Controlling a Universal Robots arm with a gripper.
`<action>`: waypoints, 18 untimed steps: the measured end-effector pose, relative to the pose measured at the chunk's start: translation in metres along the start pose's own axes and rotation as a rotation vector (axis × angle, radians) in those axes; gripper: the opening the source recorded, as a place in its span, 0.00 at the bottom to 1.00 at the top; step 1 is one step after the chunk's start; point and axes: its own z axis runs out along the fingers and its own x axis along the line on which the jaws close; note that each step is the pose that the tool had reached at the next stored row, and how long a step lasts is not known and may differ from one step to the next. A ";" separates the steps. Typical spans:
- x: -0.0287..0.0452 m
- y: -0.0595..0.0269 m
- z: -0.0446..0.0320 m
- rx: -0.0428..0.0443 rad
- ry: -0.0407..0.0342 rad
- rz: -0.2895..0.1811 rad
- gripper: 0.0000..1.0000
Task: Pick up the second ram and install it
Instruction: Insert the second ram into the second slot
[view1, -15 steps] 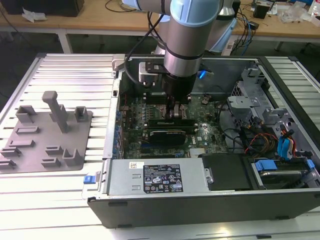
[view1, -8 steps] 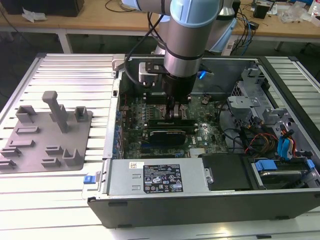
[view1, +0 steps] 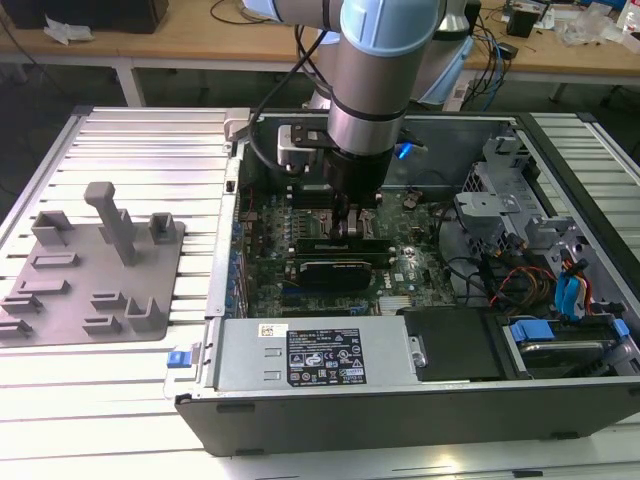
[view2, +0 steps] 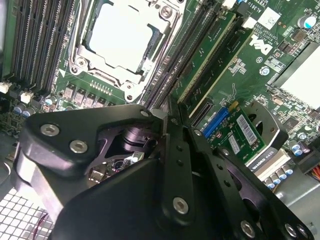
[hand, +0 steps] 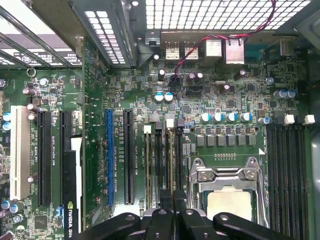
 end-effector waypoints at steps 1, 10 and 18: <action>0.0000 0.0000 0.0009 0.0001 -0.0004 0.000 0.09; 0.0002 0.0031 0.0033 0.0018 -0.0005 0.000 0.09; 0.0001 0.0031 0.0031 0.0019 -0.0007 0.000 0.17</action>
